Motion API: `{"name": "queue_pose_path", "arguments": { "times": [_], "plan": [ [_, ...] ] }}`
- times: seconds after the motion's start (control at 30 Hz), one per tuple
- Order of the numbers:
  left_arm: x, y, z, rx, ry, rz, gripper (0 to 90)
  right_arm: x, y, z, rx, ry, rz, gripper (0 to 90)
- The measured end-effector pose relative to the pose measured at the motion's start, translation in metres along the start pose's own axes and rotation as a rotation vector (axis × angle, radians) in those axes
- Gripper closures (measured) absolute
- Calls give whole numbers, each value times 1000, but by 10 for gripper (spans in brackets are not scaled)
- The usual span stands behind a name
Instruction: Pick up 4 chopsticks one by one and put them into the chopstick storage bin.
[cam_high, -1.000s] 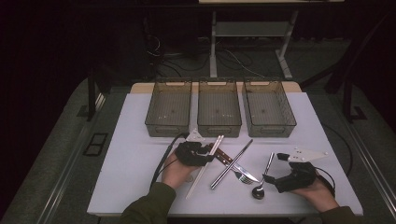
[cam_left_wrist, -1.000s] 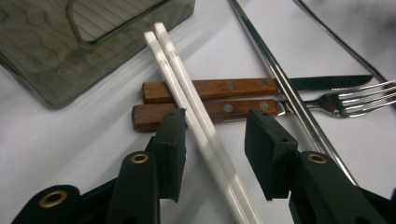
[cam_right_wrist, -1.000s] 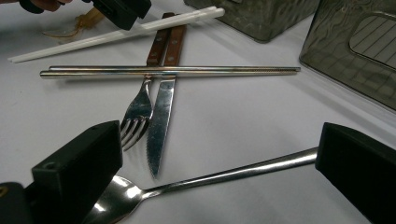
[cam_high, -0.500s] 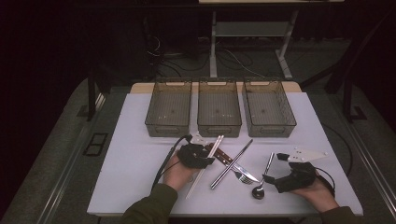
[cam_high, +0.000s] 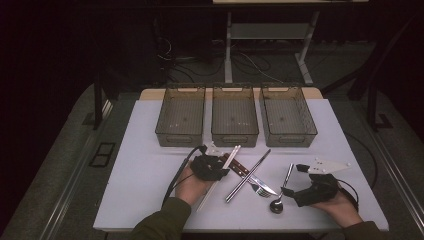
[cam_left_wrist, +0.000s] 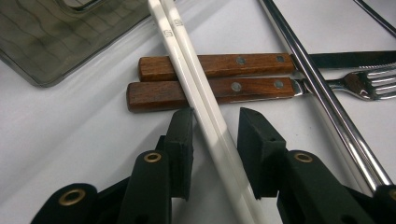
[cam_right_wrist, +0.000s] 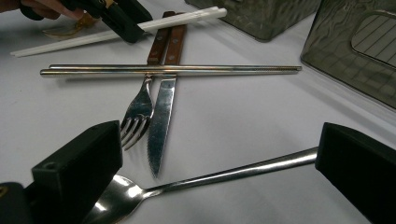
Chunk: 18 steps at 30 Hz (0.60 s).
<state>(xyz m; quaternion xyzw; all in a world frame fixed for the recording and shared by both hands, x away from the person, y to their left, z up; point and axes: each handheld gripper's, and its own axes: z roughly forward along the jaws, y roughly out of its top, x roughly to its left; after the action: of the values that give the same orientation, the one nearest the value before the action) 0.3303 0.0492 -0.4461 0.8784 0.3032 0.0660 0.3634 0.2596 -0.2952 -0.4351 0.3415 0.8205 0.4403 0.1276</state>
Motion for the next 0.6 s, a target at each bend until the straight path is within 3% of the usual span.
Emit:
{"name": "queue_pose_path", "arguments": {
  "times": [0.33,0.6],
  "plan": [
    [0,0,0,-2,-5,-3,687,0,0,0,2,1,-2,5],
    [-3,0,2,-5,-41,-11,723,0,0,0,3,1,-2,5]
  ]
}}
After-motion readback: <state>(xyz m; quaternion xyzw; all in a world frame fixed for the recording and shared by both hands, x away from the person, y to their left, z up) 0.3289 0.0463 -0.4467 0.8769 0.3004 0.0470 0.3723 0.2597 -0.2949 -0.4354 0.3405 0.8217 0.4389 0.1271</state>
